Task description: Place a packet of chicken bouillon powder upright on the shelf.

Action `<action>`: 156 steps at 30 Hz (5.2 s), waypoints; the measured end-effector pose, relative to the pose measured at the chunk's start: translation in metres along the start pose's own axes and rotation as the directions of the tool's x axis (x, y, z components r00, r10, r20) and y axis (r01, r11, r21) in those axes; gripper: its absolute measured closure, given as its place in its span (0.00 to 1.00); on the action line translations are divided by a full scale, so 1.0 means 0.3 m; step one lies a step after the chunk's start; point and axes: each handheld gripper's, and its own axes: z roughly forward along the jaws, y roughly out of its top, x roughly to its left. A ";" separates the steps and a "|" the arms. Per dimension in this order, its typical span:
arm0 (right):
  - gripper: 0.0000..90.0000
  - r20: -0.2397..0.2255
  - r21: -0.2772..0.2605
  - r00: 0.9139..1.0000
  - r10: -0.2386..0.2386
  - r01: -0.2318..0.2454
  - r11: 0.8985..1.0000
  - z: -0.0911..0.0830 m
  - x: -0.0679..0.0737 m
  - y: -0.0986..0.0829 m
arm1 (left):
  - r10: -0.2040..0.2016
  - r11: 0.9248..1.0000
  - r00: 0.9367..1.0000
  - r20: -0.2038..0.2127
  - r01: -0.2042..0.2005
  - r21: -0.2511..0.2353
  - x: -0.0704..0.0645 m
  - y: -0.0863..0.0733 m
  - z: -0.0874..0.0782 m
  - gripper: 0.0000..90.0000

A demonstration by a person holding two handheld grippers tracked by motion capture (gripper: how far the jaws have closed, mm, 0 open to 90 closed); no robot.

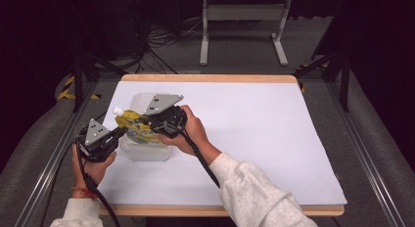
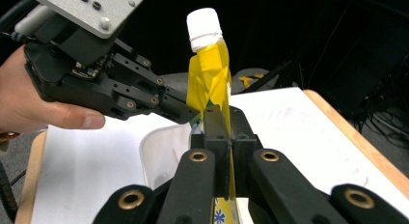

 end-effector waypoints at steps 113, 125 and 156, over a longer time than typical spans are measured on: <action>0.77 0.257 0.213 0.963 -0.076 0.020 0.977 -0.425 -0.139 -0.354 | 0.170 0.985 0.978 0.118 -0.168 -0.028 -0.332 -0.016 -0.027 0.40; 0.65 0.299 0.234 0.951 -0.076 0.004 0.972 -0.503 -0.131 -0.439 | 0.223 0.975 0.961 0.161 -0.224 -0.012 -0.402 -0.030 -0.003 0.31; 0.34 0.449 0.285 0.892 -0.042 -0.098 0.953 -0.760 -0.096 -0.754 | 0.294 0.946 0.899 0.323 -0.322 0.035 -0.535 -0.088 0.050 0.22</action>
